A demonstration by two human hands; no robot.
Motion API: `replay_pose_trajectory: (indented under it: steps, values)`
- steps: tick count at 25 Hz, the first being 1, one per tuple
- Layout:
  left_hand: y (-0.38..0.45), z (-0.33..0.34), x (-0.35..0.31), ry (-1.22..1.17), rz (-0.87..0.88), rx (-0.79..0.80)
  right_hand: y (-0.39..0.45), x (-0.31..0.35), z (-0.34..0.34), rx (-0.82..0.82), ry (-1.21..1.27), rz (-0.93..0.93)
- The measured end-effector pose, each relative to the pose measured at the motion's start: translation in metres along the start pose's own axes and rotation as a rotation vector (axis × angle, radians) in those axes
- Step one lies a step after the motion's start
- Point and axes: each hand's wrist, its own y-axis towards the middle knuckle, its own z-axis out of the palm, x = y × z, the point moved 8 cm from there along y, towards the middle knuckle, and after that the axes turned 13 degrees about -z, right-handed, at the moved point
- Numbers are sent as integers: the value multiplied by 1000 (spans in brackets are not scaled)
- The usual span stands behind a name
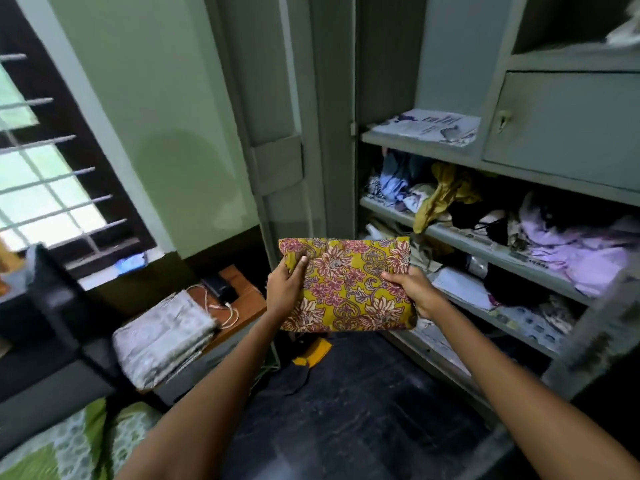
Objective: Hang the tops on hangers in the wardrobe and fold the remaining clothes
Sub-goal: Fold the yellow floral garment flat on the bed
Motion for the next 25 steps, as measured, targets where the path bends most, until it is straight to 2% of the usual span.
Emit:
replay_pose_trajectory:
  steps: [10, 19, 25]
  values:
    - [213, 117, -90, 29, 112, 182, 199, 45, -59, -146, 57, -71]
    - [377, 235, -180, -83, 85, 322, 357, 110, -133, -242, 45, -95]
    - [512, 334, -241, -55, 27, 494, 472, 140, -182, -386, 98, -105]
